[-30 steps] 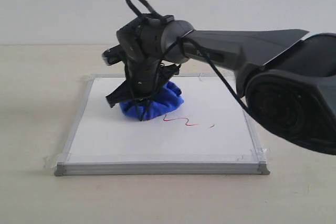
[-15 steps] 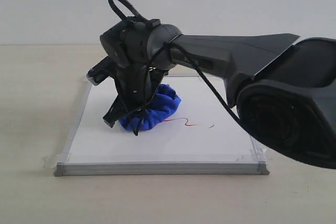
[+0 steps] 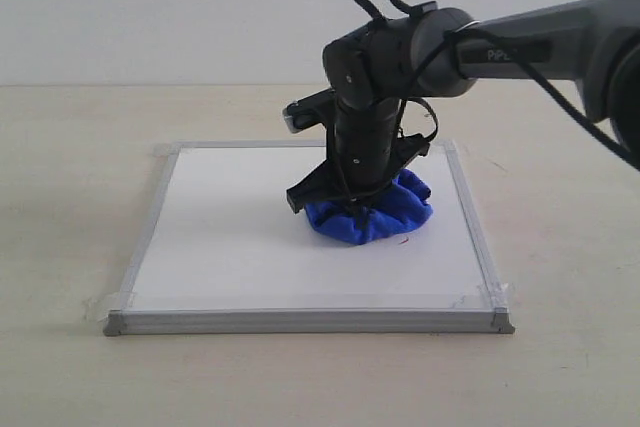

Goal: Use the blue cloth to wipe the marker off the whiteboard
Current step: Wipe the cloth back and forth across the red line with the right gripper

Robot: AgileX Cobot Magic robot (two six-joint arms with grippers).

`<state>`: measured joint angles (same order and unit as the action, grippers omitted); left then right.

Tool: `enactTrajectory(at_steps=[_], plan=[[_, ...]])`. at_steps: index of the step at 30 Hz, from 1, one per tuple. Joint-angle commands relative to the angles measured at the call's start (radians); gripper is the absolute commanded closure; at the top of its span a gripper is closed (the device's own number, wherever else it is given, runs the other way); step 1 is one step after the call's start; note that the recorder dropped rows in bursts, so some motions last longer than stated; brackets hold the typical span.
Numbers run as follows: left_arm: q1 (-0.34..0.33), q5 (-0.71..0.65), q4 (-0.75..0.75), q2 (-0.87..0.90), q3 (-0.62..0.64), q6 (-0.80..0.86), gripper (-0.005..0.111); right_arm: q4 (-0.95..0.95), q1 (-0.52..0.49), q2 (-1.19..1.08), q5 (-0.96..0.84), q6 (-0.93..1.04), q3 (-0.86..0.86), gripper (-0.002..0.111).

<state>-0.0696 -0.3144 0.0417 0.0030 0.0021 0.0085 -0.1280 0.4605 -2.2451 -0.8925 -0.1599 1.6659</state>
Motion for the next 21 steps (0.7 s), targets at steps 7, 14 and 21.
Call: enactTrajectory(at_steps=[7, 14, 21], plan=[[-0.001, 0.01, -0.001, -0.003, -0.002, -0.001, 0.102, 0.144, 0.162, -0.012, 0.023, 0.1, -0.098, 0.108], [-0.001, 0.01, -0.001, -0.003, -0.002, -0.001, 0.102, 0.144, 0.255, -0.012, 0.062, 0.144, -0.094, 0.108], [-0.001, 0.01, -0.001, -0.003, -0.002, -0.001, 0.102, -0.038, 0.108, -0.012, 0.116, 0.032, -0.093, 0.108]])
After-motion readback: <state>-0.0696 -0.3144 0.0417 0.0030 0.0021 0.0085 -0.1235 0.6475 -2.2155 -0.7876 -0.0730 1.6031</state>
